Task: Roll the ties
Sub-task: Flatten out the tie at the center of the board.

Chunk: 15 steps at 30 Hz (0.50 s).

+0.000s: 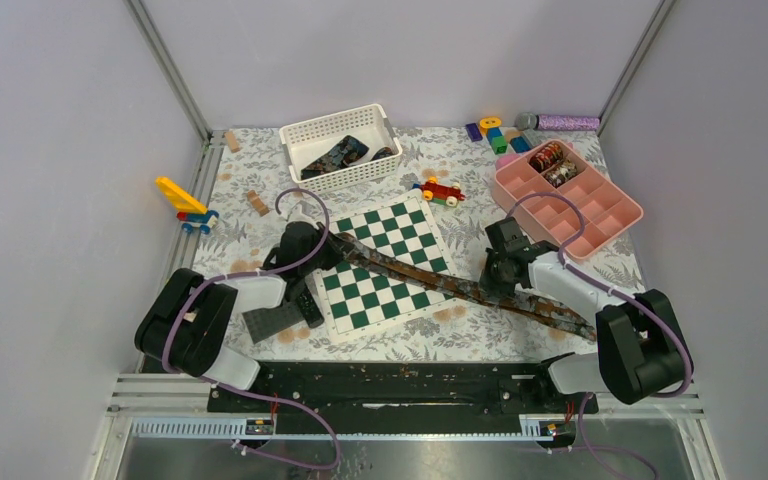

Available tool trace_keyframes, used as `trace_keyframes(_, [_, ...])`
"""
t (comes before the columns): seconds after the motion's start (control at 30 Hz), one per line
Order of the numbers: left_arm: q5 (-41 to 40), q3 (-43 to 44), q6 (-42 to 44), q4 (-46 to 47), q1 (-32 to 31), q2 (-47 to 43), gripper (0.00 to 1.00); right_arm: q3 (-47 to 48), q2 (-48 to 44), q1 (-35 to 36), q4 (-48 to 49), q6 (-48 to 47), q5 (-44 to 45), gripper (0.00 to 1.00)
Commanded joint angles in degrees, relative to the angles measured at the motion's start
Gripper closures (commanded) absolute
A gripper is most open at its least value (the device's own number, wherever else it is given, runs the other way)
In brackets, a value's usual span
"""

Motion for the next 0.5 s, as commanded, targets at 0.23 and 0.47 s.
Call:
trace_keyframes(0.23, [0.7, -2.4, 0.5, 4.5, 1.2, -2.2, 1.00, -0.5, 1.9, 0.5, 0.5, -0.7, 0.7, 1.00])
trace_keyframes(0.47, [0.8, -2.9, 0.9, 4.5, 1.6, -2.0, 1.00, -0.2, 3.0, 0.5, 1.0, -0.6, 0.8, 1.00])
